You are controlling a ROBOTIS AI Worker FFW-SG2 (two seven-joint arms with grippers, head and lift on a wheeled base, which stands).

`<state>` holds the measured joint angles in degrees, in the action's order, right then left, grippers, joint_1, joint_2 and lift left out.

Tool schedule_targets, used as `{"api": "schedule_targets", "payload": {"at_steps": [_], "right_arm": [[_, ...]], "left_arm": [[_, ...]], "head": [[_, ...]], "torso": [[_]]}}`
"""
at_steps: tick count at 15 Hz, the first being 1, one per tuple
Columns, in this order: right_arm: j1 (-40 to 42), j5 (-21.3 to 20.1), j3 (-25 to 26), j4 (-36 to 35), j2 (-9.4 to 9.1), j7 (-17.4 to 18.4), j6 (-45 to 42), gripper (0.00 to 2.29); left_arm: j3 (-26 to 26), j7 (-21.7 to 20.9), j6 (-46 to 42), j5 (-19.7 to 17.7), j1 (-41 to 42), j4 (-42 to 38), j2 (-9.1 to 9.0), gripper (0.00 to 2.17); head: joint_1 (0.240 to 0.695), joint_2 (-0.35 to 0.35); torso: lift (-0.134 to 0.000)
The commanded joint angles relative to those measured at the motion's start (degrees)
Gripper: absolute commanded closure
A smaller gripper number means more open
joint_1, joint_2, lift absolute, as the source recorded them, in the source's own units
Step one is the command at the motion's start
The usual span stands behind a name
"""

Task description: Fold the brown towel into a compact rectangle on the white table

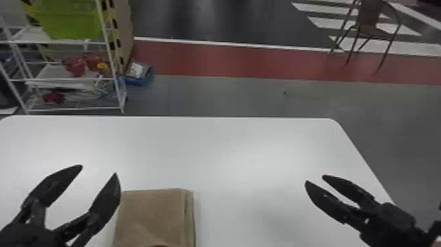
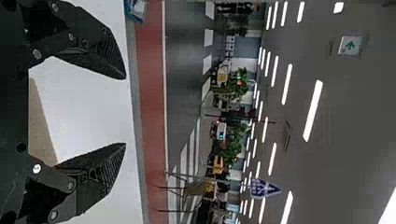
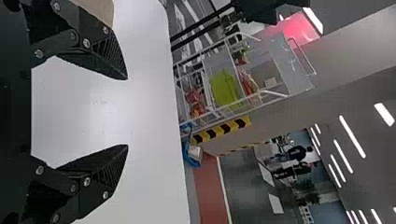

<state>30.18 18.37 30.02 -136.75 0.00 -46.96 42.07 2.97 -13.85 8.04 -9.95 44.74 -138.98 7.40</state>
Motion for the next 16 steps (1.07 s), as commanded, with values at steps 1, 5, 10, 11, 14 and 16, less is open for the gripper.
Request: {"api": "schedule_targets", "payload": {"at_steps": [1, 5, 10, 11, 14, 16], "right_arm": [[3.13, -3.69, -6.90, -3.88, -0.05, 6.97, -4.14, 0.05], [7.70, -9.49, -19.56, -6.78, -0.05, 19.36, -14.86, 0.06], [8.75, -8.78, -20.79, -0.45, -0.05, 18.48, -31.91, 0.07], [9.37, -8.52, -20.79, 1.05, -0.05, 18.22, -35.08, 0.07], [9.81, -8.43, -19.29, 4.30, -0.05, 16.02, -38.42, 0.07], [9.90, -6.32, -17.10, 4.47, -0.05, 15.49, -37.89, 0.07]], "left_arm": [[-4.46, 4.01, -3.86, 5.82, -1.67, 1.70, 0.07, 0.02], [-9.03, 6.82, -6.14, 8.28, -3.96, 5.39, 0.25, 0.03], [-9.47, 6.91, -4.91, 7.84, -6.24, 6.97, 0.07, 0.02], [-9.47, 6.91, -4.21, 8.19, -6.68, 7.15, -0.02, 0.03], [-9.03, 6.91, -1.22, 8.19, -7.12, 6.80, -0.02, 0.03], [-7.89, 6.91, -1.22, 8.19, -7.21, 6.97, -0.02, 0.04]], "head": [[0.695, -0.142], [0.695, -0.111], [0.695, -0.069], [0.695, -0.069], [0.695, -0.074], [0.695, -0.078]], "torso": [[-0.123], [-0.123], [-0.123], [-0.123], [-0.123], [-0.123]]}}
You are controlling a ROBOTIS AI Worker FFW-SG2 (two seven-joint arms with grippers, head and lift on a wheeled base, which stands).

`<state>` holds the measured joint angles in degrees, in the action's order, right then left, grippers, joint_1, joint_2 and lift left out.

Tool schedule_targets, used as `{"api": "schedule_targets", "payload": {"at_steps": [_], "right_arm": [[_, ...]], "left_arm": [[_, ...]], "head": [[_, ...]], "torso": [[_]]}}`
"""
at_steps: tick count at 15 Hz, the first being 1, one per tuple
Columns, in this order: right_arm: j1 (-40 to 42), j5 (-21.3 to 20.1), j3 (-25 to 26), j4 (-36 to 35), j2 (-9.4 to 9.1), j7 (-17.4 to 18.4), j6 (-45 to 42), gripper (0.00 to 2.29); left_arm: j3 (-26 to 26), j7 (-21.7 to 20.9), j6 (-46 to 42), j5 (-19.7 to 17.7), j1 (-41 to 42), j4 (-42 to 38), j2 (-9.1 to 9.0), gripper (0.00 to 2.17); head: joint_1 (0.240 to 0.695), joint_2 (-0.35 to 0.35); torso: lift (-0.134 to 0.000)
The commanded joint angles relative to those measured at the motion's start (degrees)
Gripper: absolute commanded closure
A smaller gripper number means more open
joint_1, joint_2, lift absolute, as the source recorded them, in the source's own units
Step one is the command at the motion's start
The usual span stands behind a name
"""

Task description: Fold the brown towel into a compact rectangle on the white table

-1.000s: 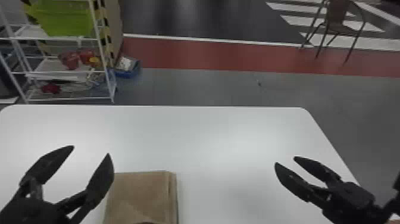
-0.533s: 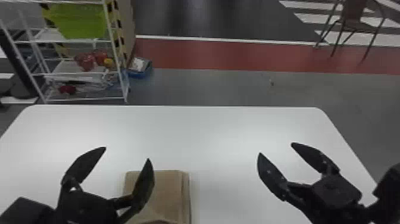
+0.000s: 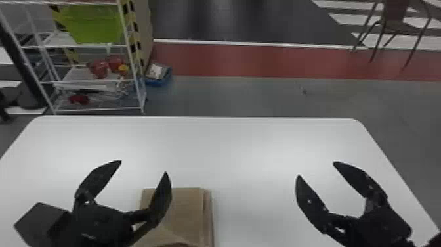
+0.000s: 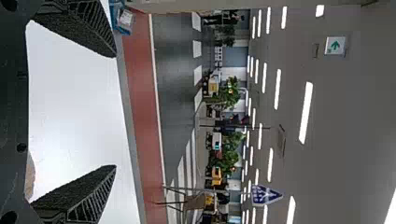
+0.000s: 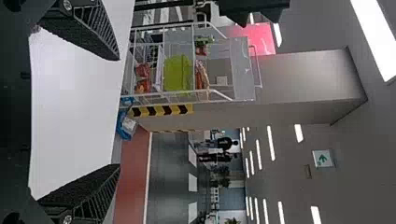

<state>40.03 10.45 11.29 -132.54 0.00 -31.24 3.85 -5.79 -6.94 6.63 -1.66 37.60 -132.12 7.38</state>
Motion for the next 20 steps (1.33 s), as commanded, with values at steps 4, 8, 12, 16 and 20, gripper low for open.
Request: {"api": "schedule_targets", "payload": {"at_steps": [4, 8, 12, 16, 20], "right_arm": [[0.05, 2.82, 3.30, -0.35, -0.05, 4.17, 5.78, 0.07], [-0.39, 4.49, 3.48, -0.43, -0.05, 7.60, 5.60, 0.07], [-0.91, 3.96, 2.69, -1.49, -0.05, 7.78, 8.06, 0.07], [-0.04, 1.76, 1.02, -3.95, -0.05, 8.13, 9.64, 0.07], [0.49, 2.12, 1.20, -4.13, -0.05, 8.13, 9.47, 0.07]], "left_arm": [[2.28, 6.41, -2.63, -0.63, -1.30, 1.25, -0.08, 0.04], [1.75, 11.16, -5.09, -0.89, -1.83, 2.48, -0.17, 0.04], [0.61, 11.68, -5.09, -0.71, -1.91, 2.74, -0.17, 0.04], [-0.36, 12.30, -5.09, -0.27, -1.91, 2.83, -0.17, 0.05], [-0.53, 12.30, -5.09, -0.27, -1.56, 2.65, -0.17, 0.05]], "head": [[0.695, -0.087], [0.695, -0.071], [0.695, -0.073], [0.695, -0.067], [0.695, -0.060]], "torso": [[-0.123], [-0.123], [-0.123], [-0.123], [-0.123]]}}
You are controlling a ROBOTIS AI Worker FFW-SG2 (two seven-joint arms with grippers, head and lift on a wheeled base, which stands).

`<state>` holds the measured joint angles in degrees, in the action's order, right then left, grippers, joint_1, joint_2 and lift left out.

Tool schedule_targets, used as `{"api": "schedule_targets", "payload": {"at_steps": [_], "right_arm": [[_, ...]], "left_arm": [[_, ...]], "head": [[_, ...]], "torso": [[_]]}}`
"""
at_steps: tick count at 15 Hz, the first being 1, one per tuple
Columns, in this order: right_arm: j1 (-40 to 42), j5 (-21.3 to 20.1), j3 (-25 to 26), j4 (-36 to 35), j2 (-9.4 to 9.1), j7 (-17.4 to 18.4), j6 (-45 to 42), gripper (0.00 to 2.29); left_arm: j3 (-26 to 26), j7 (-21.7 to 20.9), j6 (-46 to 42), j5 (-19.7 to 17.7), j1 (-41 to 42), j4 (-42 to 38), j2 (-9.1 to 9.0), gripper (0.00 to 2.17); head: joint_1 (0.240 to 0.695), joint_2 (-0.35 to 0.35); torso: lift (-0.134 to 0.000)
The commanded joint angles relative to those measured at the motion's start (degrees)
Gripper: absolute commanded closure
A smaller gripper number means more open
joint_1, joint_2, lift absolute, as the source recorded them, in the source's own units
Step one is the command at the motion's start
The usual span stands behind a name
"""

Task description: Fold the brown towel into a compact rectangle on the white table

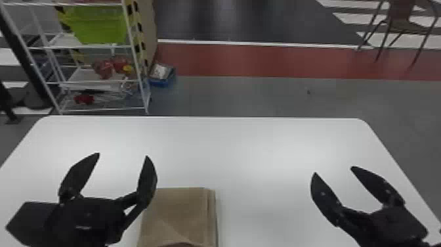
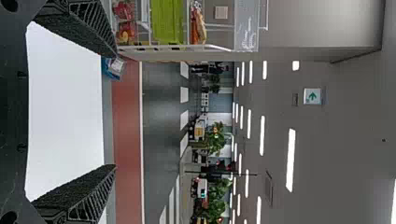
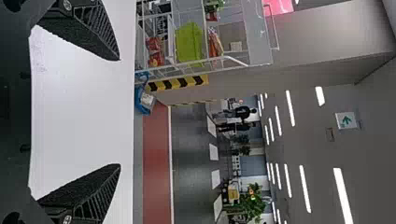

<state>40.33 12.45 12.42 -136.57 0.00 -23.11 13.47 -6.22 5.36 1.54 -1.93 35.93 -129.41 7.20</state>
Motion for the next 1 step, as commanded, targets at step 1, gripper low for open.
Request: {"api": "schedule_targets", "payload": {"at_steps": [1], "right_arm": [[0.36, 0.12, -0.02, -0.28, -0.05, 0.00, -0.32, 0.07]], "left_arm": [[-0.11, 0.00, 0.00, 0.00, 0.11, -0.23, 0.00, 0.05]], "head": [[0.695, -0.061]], "torso": [[-0.123]]}}
